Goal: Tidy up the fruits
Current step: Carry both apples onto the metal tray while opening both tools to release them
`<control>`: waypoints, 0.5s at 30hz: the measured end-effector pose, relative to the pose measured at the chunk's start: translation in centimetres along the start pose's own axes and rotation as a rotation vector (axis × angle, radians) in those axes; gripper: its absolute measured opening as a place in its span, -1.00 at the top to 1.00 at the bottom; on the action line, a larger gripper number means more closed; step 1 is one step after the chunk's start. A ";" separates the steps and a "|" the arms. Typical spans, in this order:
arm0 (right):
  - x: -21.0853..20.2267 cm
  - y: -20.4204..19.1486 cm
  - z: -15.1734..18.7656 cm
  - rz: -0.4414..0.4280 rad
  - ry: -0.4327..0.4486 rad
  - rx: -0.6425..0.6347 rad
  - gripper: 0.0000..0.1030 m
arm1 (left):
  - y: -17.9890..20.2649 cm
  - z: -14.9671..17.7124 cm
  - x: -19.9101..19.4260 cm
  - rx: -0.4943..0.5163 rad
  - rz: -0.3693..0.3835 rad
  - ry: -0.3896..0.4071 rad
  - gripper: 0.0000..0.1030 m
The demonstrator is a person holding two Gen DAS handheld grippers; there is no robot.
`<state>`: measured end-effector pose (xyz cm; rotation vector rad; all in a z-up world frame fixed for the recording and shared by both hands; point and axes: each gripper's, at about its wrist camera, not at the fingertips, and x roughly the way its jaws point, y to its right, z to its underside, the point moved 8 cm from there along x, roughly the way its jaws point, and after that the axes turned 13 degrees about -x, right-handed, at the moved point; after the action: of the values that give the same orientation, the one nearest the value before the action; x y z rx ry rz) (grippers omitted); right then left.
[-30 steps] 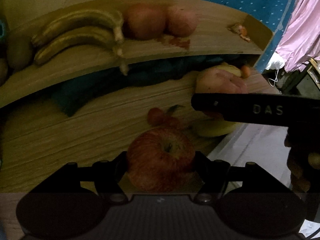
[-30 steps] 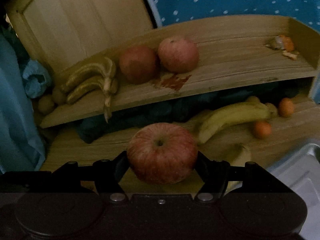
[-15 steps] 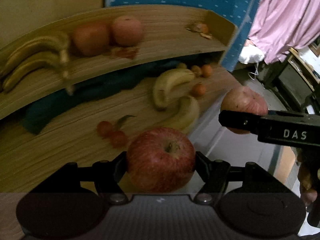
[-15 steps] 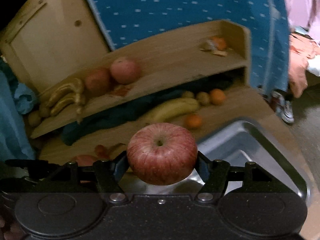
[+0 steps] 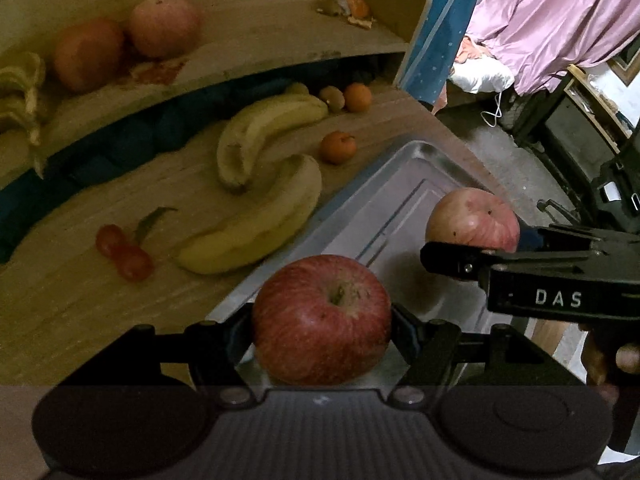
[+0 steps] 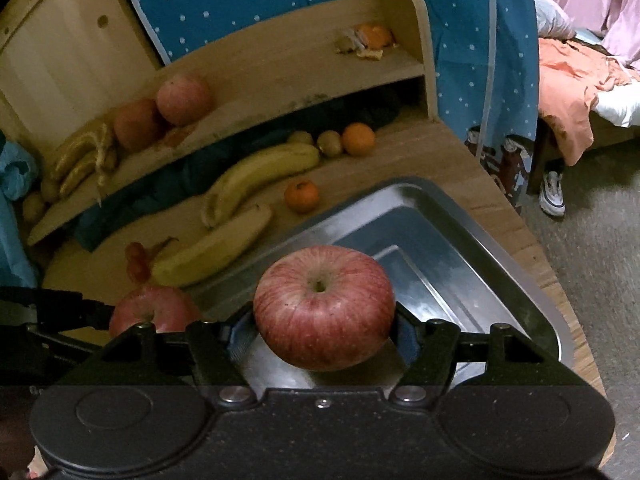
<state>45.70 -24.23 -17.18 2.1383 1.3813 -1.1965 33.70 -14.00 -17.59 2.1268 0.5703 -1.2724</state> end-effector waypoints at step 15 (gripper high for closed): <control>1.1 1.6 1.2 -0.062 -0.034 -0.091 -0.37 | 1.1 1.2 1.7 -0.112 -0.100 -0.017 -0.44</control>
<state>46.77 -25.11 -19.04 2.0175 1.4677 -1.1638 34.32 -15.51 -19.27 2.0152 0.7311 -1.2799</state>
